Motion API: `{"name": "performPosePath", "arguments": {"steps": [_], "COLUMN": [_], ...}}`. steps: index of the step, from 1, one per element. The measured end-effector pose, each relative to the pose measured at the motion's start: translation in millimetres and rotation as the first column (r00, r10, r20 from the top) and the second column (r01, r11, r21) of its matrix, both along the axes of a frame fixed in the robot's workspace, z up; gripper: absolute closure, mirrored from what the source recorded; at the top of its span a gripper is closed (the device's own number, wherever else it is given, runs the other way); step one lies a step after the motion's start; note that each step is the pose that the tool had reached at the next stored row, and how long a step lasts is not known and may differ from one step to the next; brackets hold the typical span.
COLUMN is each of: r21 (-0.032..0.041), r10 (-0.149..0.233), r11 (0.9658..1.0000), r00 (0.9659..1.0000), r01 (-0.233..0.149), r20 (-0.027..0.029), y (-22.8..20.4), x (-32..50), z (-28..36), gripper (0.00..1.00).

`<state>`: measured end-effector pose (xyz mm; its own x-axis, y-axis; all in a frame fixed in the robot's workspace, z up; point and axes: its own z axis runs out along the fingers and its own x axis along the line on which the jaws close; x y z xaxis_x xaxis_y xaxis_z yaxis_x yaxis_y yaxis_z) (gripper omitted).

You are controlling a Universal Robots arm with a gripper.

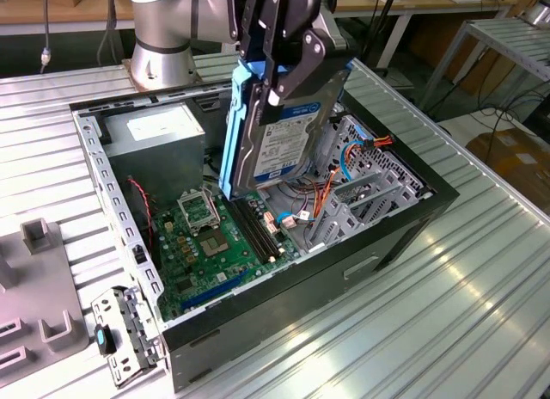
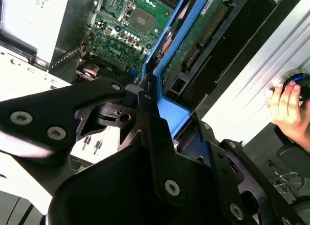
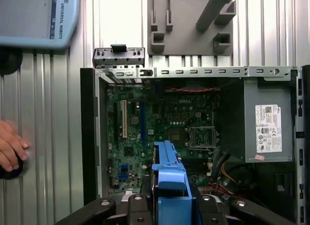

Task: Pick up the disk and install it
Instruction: 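Insert the disk into the insertion slot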

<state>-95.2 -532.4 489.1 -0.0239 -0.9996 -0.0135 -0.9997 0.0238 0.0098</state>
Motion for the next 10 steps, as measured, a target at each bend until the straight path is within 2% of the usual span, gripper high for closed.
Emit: {"name": "performPosePath", "arguments": {"steps": [2, 6, 10], "r21": [0.0001, 0.0001, 0.0001], "r10": [0.000, 0.000, 0.000], "r11": [1.0000, 1.0000, 1.0000], "r00": [1.0000, 1.0000, 1.0000], "r01": [0.000, 0.000, 0.000], "r20": [0.0001, 0.0000, 0.0000], "y": [-4.3, -9.4, -10.4], "x": [0.0, 0.4, 0.7], "z": [-0.3, -0.5, -0.6], "gripper": [0.63, 0.63, 0.63]}}
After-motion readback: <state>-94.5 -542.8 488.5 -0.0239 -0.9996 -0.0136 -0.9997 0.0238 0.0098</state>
